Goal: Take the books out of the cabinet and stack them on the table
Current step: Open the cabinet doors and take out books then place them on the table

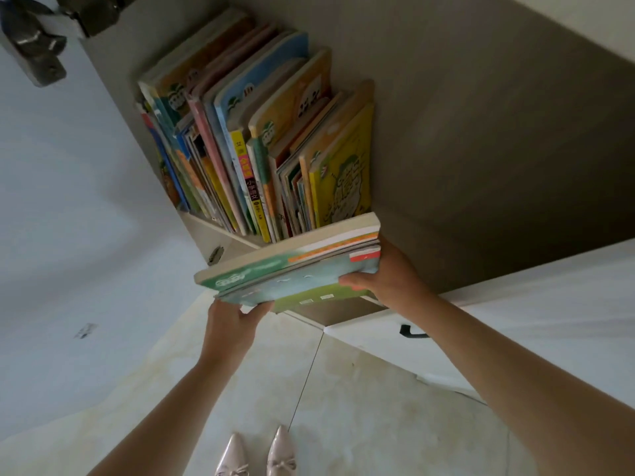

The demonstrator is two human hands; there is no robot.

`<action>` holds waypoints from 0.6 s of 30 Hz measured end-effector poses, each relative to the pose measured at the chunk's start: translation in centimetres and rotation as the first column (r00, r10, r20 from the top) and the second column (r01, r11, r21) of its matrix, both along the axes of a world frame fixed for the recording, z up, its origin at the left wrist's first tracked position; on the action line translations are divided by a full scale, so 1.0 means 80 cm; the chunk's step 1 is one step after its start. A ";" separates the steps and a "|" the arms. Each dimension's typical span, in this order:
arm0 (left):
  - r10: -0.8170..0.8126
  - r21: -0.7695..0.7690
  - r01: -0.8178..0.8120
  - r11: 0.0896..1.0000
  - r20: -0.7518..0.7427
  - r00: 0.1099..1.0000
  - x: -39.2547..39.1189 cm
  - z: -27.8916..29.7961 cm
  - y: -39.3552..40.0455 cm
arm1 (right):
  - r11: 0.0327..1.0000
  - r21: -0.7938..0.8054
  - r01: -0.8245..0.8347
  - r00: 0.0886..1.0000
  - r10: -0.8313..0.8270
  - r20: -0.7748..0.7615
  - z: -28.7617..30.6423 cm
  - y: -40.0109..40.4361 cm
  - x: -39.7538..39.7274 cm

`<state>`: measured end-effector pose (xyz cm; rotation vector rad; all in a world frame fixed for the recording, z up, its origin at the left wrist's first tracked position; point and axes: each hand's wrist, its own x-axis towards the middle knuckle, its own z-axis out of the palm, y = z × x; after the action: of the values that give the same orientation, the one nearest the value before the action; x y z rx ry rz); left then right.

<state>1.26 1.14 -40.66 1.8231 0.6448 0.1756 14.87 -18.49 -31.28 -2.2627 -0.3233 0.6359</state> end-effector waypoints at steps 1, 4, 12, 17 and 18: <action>-0.012 -0.021 0.012 1.000 -0.002 1.000 -0.001 0.001 0.003 | 1.000 0.009 -0.002 1.000 0.002 0.003 -0.001 0.000 -0.004; -0.068 -0.118 0.064 0.991 -0.031 0.997 -0.016 0.017 0.021 | 1.000 -0.001 -0.021 0.999 0.021 0.026 0.006 0.004 -0.023; -0.124 -0.481 0.046 0.875 -0.132 0.984 -0.119 0.132 0.068 | 0.993 0.094 0.065 0.975 -0.043 -0.216 0.095 0.029 -0.113; -0.070 -0.594 -0.050 0.803 -0.178 0.982 -0.175 0.204 0.068 | 0.969 0.180 0.169 0.937 -0.101 -0.335 0.149 0.036 -0.164; -0.022 -0.621 -0.091 0.779 -0.172 0.985 -0.189 0.226 0.067 | 0.963 0.196 0.186 0.927 -0.105 -0.360 0.164 0.039 -0.178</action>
<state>-13.88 6.52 -22.57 1.1780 0.7493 -0.1662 0.65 -15.35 -18.14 -1.8919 -0.0469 0.8566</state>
